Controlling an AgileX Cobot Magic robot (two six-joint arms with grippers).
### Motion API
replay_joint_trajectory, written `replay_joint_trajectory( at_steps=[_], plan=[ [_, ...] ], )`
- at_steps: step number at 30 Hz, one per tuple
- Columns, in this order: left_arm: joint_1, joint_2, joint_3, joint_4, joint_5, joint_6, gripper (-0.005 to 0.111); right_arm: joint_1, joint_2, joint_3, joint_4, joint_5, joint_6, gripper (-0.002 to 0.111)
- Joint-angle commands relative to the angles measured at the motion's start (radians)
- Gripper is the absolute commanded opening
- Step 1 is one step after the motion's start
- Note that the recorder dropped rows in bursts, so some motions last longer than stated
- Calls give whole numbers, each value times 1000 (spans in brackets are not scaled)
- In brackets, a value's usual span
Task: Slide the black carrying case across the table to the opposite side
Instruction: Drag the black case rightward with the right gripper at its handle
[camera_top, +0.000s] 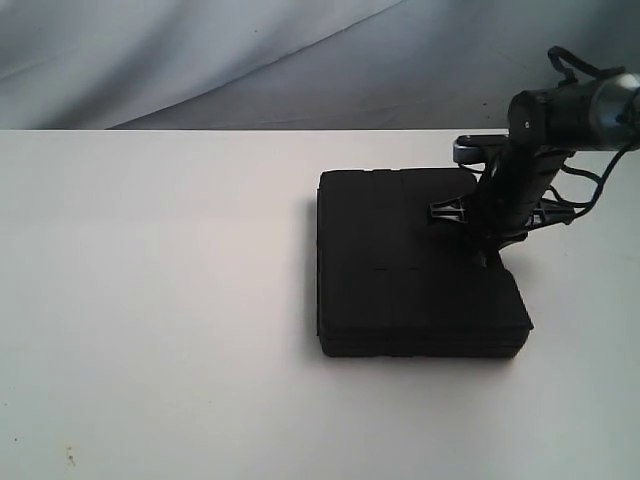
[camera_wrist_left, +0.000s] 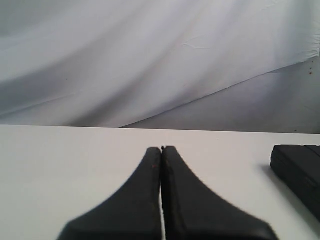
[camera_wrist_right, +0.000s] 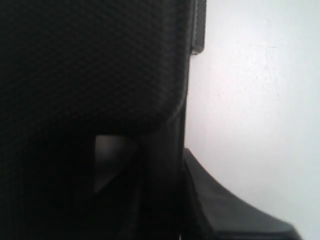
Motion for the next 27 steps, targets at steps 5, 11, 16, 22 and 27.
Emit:
replay_joint_trajectory(
  at_steps=[5, 11, 16, 22, 27],
  plan=[
    [2, -5, 5, 1, -2, -1, 0, -52, -10, 19, -45, -1, -33, 0],
    [2, -5, 5, 1, -2, -1, 0, -91, -10, 43, -51, -8, -42, 0],
    [2, -5, 5, 1, -2, -1, 0, -114, -10, 43, -81, -6, -42, 0],
    [2, -5, 5, 1, -2, -1, 0, -145, -10, 43, -92, -2, -42, 0],
    [2, -5, 5, 1, -2, -1, 0, -159, -10, 43, -101, -2, -42, 0]
  ],
)
